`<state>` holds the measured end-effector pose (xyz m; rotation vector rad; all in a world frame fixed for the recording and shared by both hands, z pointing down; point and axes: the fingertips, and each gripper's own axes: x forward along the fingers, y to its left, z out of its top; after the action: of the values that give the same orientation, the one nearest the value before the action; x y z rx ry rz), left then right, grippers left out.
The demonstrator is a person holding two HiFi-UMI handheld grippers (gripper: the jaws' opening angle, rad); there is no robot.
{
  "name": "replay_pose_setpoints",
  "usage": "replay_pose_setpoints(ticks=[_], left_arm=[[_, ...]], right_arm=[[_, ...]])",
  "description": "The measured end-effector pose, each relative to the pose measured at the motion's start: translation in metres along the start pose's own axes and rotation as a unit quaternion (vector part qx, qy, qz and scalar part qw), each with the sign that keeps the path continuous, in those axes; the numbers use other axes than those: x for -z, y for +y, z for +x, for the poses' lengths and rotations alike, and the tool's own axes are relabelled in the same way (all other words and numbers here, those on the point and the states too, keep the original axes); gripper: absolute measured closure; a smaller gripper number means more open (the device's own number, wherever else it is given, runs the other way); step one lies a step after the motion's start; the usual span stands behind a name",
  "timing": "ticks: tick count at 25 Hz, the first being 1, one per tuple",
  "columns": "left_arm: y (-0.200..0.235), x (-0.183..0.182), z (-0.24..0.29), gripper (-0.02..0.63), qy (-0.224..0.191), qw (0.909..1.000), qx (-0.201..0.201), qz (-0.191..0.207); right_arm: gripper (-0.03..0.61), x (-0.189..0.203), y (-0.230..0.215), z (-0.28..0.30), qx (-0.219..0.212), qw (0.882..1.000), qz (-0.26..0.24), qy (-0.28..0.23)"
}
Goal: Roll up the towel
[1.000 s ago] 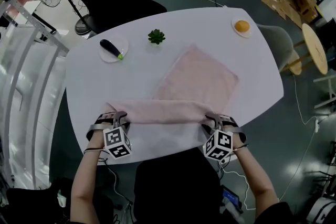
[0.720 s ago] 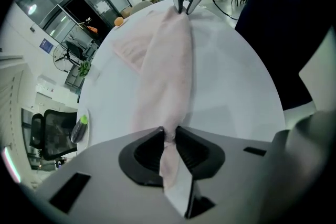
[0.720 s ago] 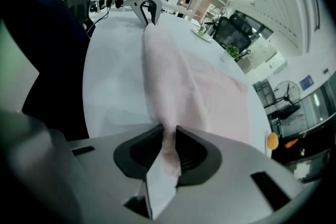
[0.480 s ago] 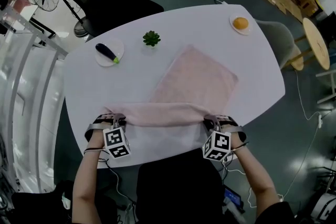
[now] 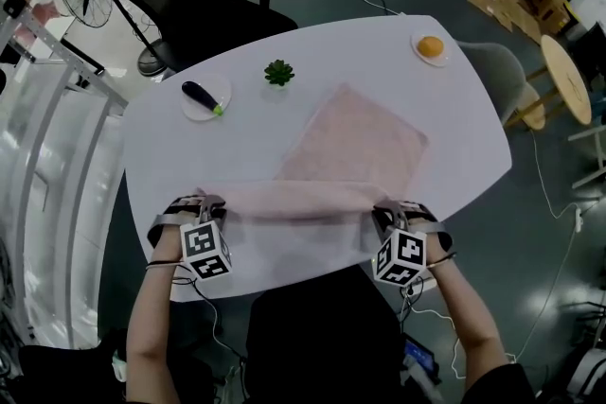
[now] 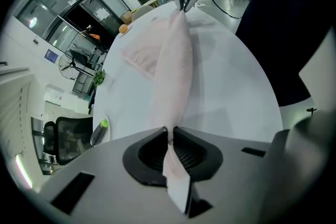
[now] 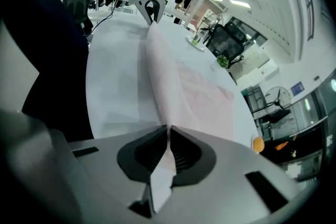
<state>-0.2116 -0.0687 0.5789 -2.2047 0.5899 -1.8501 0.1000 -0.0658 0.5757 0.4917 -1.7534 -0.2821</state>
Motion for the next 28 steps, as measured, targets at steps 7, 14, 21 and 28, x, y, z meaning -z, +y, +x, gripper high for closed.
replay_pose_setpoints(ticks=[7, 14, 21, 28], left_arm=[[-0.019, 0.010, -0.018, 0.569, -0.002, 0.9999, -0.004, 0.010], [-0.063, 0.029, -0.026, 0.569, 0.000, 0.9997, 0.023, 0.013], [-0.083, 0.038, -0.026, 0.569, -0.003, 0.9990, 0.044, -0.001], [-0.069, 0.037, -0.023, 0.571, -0.006, 0.9986, 0.051, -0.012]], right_arm=[[0.551, -0.008, 0.019, -0.019, 0.013, 1.000, 0.000, -0.004], [0.551, -0.013, 0.064, -0.026, -0.007, 1.000, -0.005, 0.000], [0.551, -0.014, 0.098, -0.026, -0.043, 0.999, -0.005, 0.005], [0.549, -0.017, 0.082, -0.020, -0.080, 0.997, 0.022, 0.002]])
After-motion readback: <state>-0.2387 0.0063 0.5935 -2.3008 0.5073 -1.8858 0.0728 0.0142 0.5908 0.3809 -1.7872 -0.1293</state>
